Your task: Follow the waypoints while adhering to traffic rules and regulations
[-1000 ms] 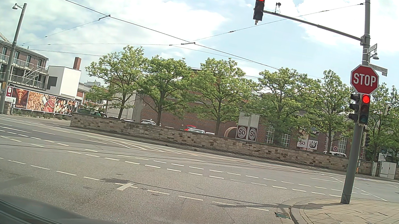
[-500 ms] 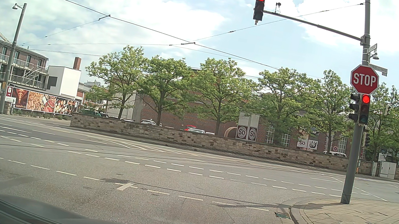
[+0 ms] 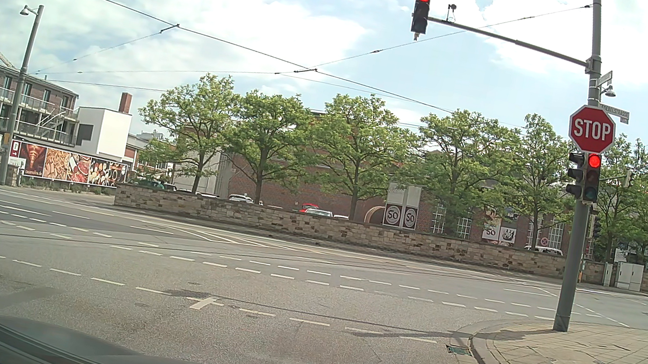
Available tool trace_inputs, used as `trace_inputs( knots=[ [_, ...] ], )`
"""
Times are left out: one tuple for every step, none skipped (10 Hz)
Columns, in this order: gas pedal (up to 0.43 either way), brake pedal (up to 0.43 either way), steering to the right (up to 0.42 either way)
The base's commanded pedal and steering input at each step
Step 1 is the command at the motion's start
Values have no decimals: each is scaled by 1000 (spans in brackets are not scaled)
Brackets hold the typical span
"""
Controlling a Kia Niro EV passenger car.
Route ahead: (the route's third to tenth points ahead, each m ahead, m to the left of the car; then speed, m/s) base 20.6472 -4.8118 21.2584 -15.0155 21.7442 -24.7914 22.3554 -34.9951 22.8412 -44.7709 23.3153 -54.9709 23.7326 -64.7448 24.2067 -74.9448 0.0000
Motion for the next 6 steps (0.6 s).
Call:
trace_inputs(
  knots=[
    [0, 323, 35],
    [0, 323, 36],
    [0, 323, 35],
    [0, 323, 36],
    [0, 323, 35],
    [0, 323, 35]
  ],
)
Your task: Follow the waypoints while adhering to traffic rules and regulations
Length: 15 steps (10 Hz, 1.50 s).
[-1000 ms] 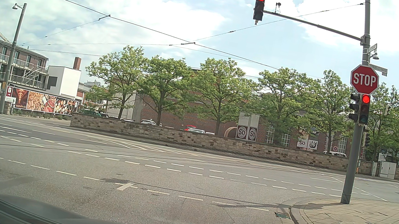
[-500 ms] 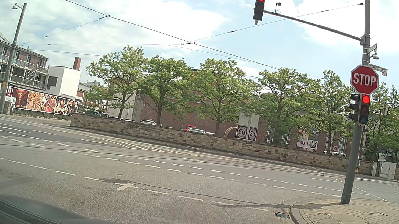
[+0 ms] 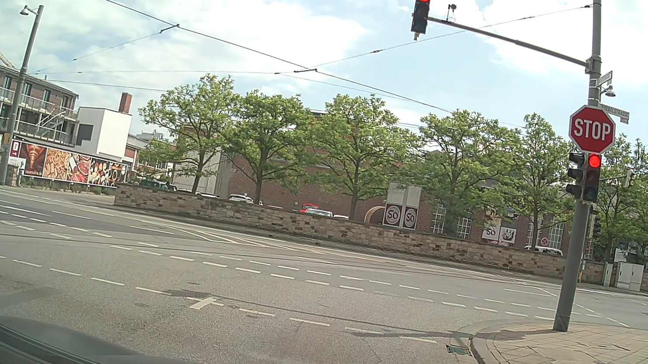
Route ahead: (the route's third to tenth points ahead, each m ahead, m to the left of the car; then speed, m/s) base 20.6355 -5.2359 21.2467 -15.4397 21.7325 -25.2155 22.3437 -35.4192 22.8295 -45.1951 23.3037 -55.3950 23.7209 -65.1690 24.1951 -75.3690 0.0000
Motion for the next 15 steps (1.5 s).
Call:
trace_inputs(
  knots=[
    [0, 323, 35],
    [0, 323, 35],
    [0, 323, 35],
    [0, 323, 36],
    [0, 323, 36],
    [0, 323, 35],
    [0, 323, 36],
    [0, 323, 36],
    [0, 323, 35],
    [0, 323, 36],
    [0, 323, 36],
    [0, 323, 36],
    [0, 323, 35],
    [0, 323, 35],
    [0, 323, 36]
  ],
)
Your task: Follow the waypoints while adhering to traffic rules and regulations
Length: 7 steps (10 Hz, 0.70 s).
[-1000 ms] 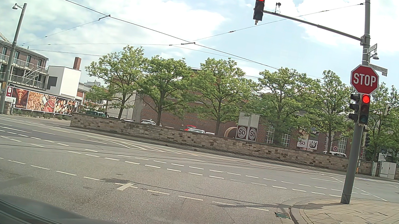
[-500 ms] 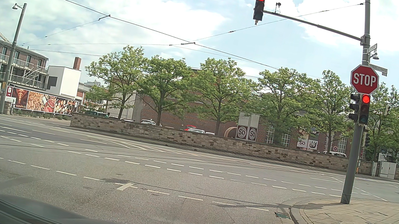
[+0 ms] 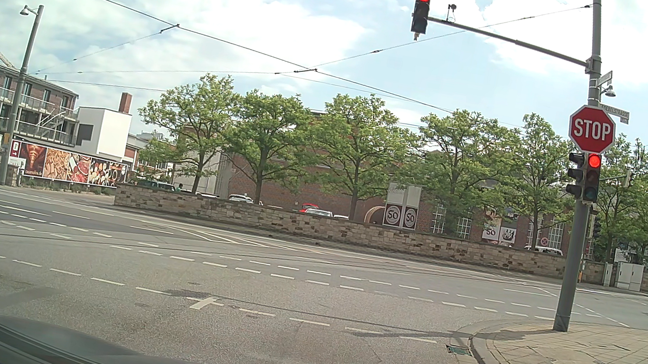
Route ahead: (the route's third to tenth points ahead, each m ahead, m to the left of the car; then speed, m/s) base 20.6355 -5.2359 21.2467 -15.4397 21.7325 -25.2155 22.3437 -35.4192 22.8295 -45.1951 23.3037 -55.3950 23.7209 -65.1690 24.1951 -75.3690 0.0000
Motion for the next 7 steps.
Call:
trace_inputs(
  knots=[
    [0, 323, 35],
    [0, 317, 36],
    [0, 323, 35],
    [0, 323, 35],
    [0, 323, 35],
    [0, 323, 36],
    [0, 323, 36]
  ],
)
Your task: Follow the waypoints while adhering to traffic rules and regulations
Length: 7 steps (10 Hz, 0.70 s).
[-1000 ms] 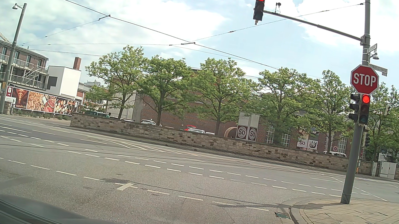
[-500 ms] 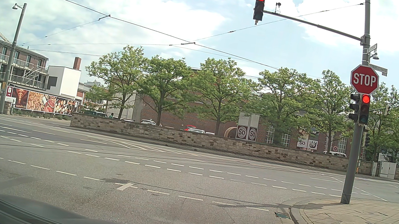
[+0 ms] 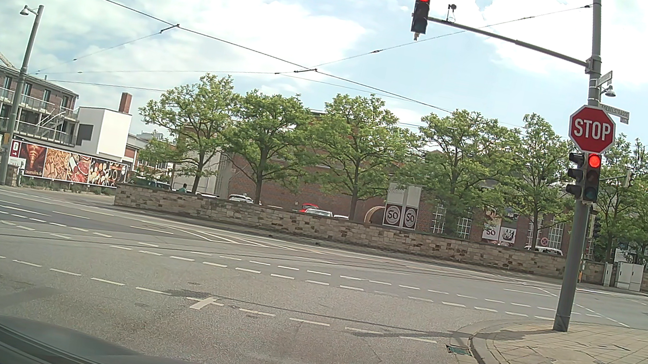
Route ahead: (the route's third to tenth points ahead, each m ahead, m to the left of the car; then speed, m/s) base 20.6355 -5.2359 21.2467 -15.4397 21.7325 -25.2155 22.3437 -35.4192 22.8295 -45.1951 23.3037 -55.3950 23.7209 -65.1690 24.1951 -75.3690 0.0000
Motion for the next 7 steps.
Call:
trace_inputs(
  knots=[
    [0, 323, 36],
    [0, 323, 35],
    [0, 323, 35],
    [0, 323, 35],
    [0, 323, 36],
    [0, 323, 36],
    [0, 323, 36]
  ],
)
